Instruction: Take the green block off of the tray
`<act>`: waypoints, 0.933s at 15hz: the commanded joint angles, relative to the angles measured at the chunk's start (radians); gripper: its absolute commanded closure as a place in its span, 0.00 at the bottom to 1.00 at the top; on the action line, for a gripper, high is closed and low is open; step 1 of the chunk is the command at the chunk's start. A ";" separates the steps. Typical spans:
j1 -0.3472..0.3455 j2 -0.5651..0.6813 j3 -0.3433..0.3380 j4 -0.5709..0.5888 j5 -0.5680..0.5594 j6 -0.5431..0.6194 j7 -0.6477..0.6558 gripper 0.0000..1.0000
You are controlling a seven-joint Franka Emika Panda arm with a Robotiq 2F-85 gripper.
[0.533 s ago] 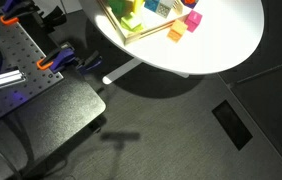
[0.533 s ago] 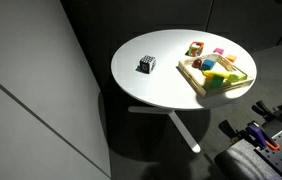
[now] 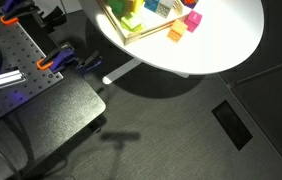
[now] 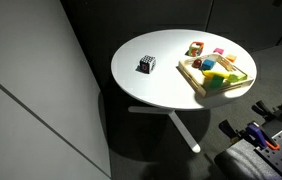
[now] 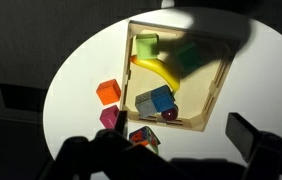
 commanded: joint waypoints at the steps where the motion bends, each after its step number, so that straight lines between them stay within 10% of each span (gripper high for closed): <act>1: 0.017 0.069 0.019 0.039 0.015 -0.008 0.010 0.00; 14: 0.129 0.346 0.054 0.068 0.012 0.076 -0.207 0.00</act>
